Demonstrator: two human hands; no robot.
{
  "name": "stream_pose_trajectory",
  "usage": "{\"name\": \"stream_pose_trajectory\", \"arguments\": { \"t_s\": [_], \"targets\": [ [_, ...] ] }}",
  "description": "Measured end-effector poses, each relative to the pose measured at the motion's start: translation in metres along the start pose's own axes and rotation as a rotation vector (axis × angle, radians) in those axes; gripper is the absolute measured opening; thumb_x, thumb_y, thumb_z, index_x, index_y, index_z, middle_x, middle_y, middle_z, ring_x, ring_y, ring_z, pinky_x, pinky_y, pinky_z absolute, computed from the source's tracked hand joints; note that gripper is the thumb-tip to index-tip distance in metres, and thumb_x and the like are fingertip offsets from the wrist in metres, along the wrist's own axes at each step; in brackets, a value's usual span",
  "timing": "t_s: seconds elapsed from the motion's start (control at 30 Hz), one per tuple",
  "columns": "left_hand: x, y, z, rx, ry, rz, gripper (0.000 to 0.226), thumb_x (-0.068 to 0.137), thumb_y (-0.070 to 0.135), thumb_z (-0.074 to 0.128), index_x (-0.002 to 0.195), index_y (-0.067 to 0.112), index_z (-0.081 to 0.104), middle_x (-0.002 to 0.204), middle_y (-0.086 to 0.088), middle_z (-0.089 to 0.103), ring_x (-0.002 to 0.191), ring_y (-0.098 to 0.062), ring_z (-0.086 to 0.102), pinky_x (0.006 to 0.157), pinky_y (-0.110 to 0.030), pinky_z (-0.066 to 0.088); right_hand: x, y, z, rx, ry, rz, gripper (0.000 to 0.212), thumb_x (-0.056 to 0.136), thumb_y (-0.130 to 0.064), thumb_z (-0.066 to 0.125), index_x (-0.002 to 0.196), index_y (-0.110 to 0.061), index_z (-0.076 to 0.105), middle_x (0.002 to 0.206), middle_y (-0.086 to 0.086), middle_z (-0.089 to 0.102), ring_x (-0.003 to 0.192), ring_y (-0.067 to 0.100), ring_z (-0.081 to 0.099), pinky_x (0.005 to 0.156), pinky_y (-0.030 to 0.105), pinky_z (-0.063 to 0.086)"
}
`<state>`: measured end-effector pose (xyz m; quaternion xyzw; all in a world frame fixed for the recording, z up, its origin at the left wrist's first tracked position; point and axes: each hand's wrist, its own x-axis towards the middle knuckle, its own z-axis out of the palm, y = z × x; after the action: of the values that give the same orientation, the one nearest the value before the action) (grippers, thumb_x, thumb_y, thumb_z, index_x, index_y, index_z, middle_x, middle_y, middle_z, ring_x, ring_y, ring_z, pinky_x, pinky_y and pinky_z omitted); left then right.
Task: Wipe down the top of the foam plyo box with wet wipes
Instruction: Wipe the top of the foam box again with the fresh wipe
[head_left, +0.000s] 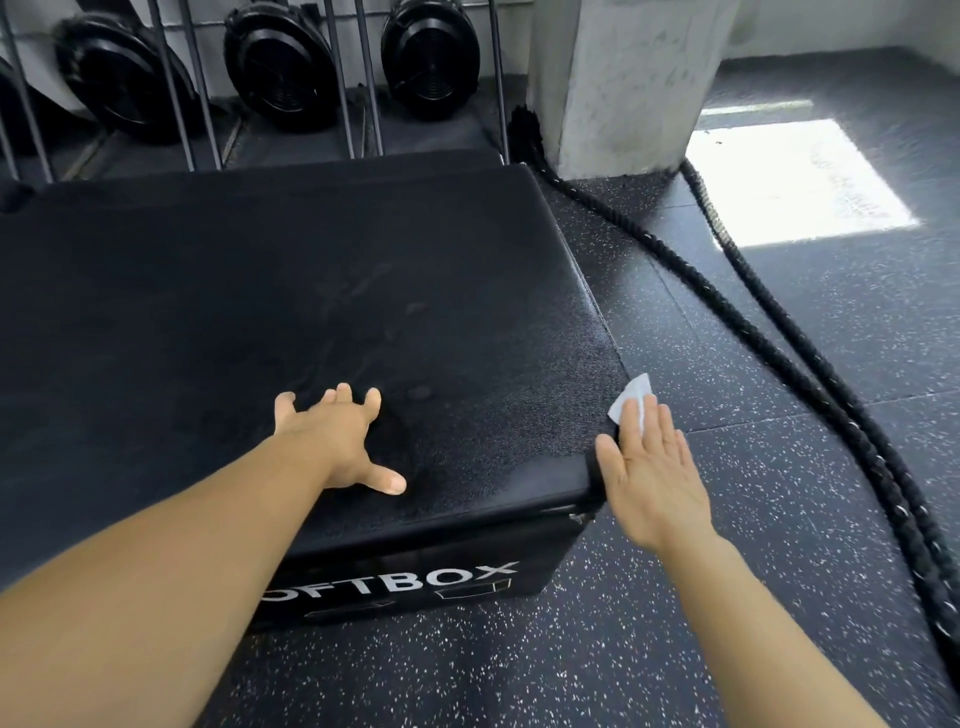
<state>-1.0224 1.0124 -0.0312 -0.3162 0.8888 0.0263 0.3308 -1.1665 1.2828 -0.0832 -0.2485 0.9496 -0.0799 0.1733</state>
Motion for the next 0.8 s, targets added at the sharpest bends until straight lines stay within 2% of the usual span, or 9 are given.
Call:
{"name": "stream_pose_trajectory", "arguments": {
  "t_s": [0.1,0.2,0.27,0.43,0.57,0.67,0.8],
  "targets": [
    [0.001,0.0,0.0,0.013,-0.002,0.003,0.12,0.068,0.08,0.059,0.154,0.03,-0.007,0.163,-0.007,-0.002,0.15,-0.019,0.002,0.116,-0.053,-0.005,-0.01,-0.023,0.012,0.014,0.057,0.019,0.071,0.102,-0.05,0.006,0.156,-0.008,-0.013,0.163,0.011,-0.02,0.15,0.021,-0.022,0.121,0.034,-0.016],
    [0.002,0.001,-0.001,0.026,-0.002,0.0,0.12,0.068,0.08,0.059,0.154,0.03,-0.006,0.163,-0.007,-0.001,0.15,-0.019,0.003,0.116,-0.053,-0.004,-0.028,-0.051,0.023,0.044,0.098,-0.043,0.078,0.095,-0.053,-0.002,0.156,-0.006,-0.014,0.162,0.014,-0.022,0.149,0.023,-0.025,0.118,0.033,-0.022],
    [0.002,0.001,-0.001,0.034,-0.003,-0.002,0.12,0.067,0.081,0.059,0.154,0.029,-0.006,0.163,-0.007,-0.001,0.15,-0.019,0.004,0.116,-0.052,-0.004,-0.042,-0.07,0.031,0.06,0.102,-0.11,0.079,0.093,-0.054,-0.006,0.155,-0.006,-0.016,0.161,0.014,-0.025,0.148,0.024,-0.028,0.119,0.036,-0.021],
    [0.0,0.002,-0.002,0.055,0.002,-0.013,0.12,0.067,0.082,0.058,0.154,0.029,-0.005,0.163,-0.007,0.003,0.15,-0.019,0.006,0.116,-0.052,-0.002,-0.072,-0.12,0.055,0.115,0.067,-0.384,0.078,0.094,-0.051,-0.003,0.155,-0.005,-0.014,0.156,0.008,-0.034,0.146,0.024,-0.032,0.12,0.041,-0.02],
    [-0.003,0.004,-0.003,0.08,0.006,-0.016,0.119,0.068,0.082,0.056,0.154,0.028,-0.005,0.162,-0.005,0.006,0.149,-0.019,0.009,0.116,-0.053,0.0,-0.073,-0.12,0.055,0.01,0.032,-0.5,0.076,0.094,-0.05,-0.006,0.157,-0.007,-0.011,0.162,0.01,-0.023,0.146,0.021,-0.031,0.116,0.038,-0.026],
    [-0.004,0.004,-0.005,0.057,-0.009,-0.016,0.119,0.069,0.081,0.057,0.154,0.029,-0.006,0.163,-0.006,0.003,0.15,-0.018,0.006,0.116,-0.052,-0.002,-0.066,-0.09,0.047,-0.016,0.071,-0.45,0.074,0.094,-0.05,-0.007,0.157,-0.011,-0.013,0.163,0.007,-0.023,0.146,0.018,-0.032,0.115,0.033,-0.027],
    [-0.005,0.005,-0.005,0.055,-0.015,-0.01,0.117,0.07,0.08,0.056,0.154,0.028,-0.007,0.163,-0.008,0.0,0.15,-0.019,0.005,0.116,-0.052,-0.002,-0.053,-0.034,0.037,-0.056,0.142,-0.268,0.067,0.096,-0.051,-0.01,0.15,-0.017,-0.027,0.16,0.004,-0.029,0.143,0.016,-0.036,0.115,0.031,-0.025]
  ]
}}
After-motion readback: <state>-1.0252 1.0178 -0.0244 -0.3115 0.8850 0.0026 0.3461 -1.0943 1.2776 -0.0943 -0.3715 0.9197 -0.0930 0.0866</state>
